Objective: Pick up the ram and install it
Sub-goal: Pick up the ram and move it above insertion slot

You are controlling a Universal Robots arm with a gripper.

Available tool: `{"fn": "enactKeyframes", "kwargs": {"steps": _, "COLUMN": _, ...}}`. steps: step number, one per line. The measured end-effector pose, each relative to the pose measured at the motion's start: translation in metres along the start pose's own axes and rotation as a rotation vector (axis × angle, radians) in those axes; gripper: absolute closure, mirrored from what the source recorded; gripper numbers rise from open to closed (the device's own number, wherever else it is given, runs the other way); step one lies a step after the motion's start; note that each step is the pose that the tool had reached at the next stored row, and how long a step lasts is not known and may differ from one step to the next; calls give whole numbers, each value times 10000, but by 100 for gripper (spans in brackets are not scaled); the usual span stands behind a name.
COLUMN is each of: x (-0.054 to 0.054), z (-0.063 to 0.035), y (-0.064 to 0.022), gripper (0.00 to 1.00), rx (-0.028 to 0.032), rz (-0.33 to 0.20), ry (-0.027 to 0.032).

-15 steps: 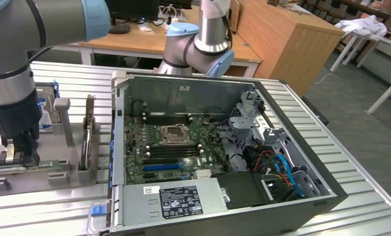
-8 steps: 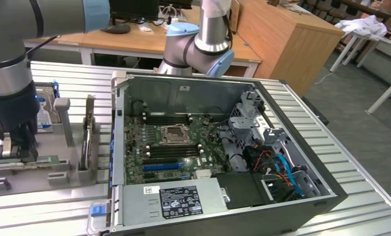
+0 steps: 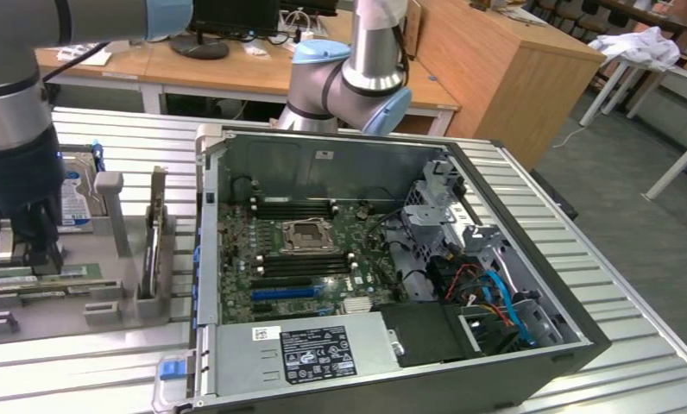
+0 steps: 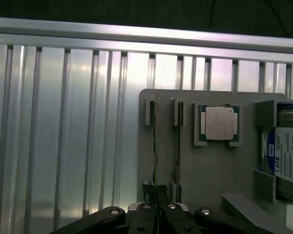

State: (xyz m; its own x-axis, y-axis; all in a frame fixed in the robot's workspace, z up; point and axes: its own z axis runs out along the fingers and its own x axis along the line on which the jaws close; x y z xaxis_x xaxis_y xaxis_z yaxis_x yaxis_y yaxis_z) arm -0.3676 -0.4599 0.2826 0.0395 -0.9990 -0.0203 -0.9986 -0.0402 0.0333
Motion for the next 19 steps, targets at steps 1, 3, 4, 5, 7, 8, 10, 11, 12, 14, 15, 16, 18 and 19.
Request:
{"fn": "enactKeyframes", "kwargs": {"steps": 1, "x": 0, "z": -20, "y": 0, "gripper": 88, "rx": 0, "rz": 0, "ry": 0}}
{"fn": "enactKeyframes", "kwargs": {"steps": 3, "x": -1, "z": -63, "y": 2, "gripper": 88, "rx": 0, "rz": 0, "ry": 0}}
{"fn": "enactKeyframes", "kwargs": {"steps": 4, "x": -2, "z": -86, "y": 3, "gripper": 88, "rx": 0, "rz": 0, "ry": 0}}
{"fn": "enactKeyframes", "kwargs": {"steps": 5, "x": -2, "z": -108, "y": 3, "gripper": 88, "rx": 0, "rz": 0, "ry": 0}}
{"fn": "enactKeyframes", "kwargs": {"steps": 7, "x": -3, "z": -152, "y": 5, "gripper": 88, "rx": 1, "rz": 1, "ry": 0}}
{"fn": "enactKeyframes", "kwargs": {"steps": 8, "x": -4, "z": -175, "y": 6, "gripper": 88, "rx": 1, "rz": 0, "ry": 0}}
{"fn": "enactKeyframes", "kwargs": {"steps": 10, "x": -5, "z": -221, "y": 7, "gripper": 88, "rx": 0, "rz": 1, "ry": 0}}
{"fn": "enactKeyframes", "kwargs": {"steps": 11, "x": -5, "z": -245, "y": 8, "gripper": 88, "rx": 0, "rz": 0, "ry": 0}}
{"fn": "enactKeyframes", "kwargs": {"steps": 12, "x": -5, "z": -267, "y": 9, "gripper": 88, "rx": 0, "rz": 0, "ry": 0}}
{"fn": "enactKeyframes", "kwargs": {"steps": 14, "x": -6, "z": -310, "y": 10, "gripper": 88, "rx": 1, "rz": 0, "ry": -1}}
{"fn": "enactKeyframes", "kwargs": {"steps": 15, "x": -7, "z": -332, "y": 11, "gripper": 88, "rx": 0, "rz": 1, "ry": 0}}
{"fn": "enactKeyframes", "kwargs": {"steps": 16, "x": -7, "z": -354, "y": 12, "gripper": 88, "rx": 0, "rz": 1, "ry": 0}}
{"fn": "enactKeyframes", "kwargs": {"steps": 18, "x": -8, "z": -403, "y": 13, "gripper": 88, "rx": 0, "rz": 0, "ry": 0}}
{"fn": "enactKeyframes", "kwargs": {"steps": 19, "x": -9, "z": -427, "y": 14, "gripper": 88, "rx": 0, "rz": 0, "ry": 0}}
